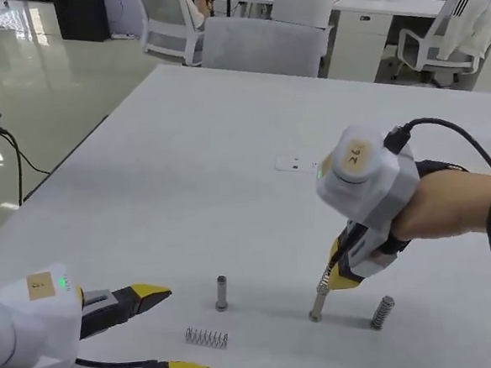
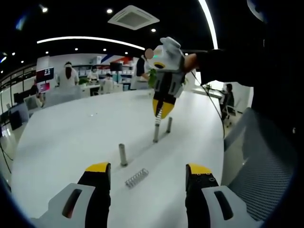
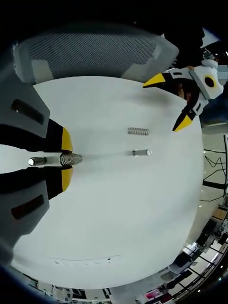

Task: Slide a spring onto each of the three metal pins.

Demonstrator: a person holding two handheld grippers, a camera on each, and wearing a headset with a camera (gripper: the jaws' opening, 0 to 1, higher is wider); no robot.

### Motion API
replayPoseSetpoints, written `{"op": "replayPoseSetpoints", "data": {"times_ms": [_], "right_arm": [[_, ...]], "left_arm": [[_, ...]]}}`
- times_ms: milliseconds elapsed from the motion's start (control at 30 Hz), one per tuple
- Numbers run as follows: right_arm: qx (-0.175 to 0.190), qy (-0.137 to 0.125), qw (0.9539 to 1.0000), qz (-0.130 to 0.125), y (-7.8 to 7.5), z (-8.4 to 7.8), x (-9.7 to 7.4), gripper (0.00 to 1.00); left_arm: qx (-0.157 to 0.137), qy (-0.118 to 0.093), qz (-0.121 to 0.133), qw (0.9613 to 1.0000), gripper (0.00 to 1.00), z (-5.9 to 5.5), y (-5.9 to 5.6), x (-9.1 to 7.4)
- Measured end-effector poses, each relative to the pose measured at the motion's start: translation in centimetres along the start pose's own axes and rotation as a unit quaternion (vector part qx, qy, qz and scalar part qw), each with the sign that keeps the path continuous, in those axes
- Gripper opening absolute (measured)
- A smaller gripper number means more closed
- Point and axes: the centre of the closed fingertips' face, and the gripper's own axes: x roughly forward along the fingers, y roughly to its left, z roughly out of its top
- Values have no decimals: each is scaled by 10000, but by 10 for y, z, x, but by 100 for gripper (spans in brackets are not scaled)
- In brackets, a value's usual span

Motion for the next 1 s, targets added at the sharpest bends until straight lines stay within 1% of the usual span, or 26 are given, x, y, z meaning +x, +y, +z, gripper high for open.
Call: {"op": "replayPoseSetpoints", "data": {"times_ms": [567, 1000], "right_arm": [[74, 71, 9999, 35, 2, -3, 22, 7], [62, 103, 9999, 24, 3, 1, 34, 7]], "left_arm": [[9, 23, -27, 10000, 58, -1, 1, 0], [11, 33, -20, 10000, 57, -1, 1, -2]]}}
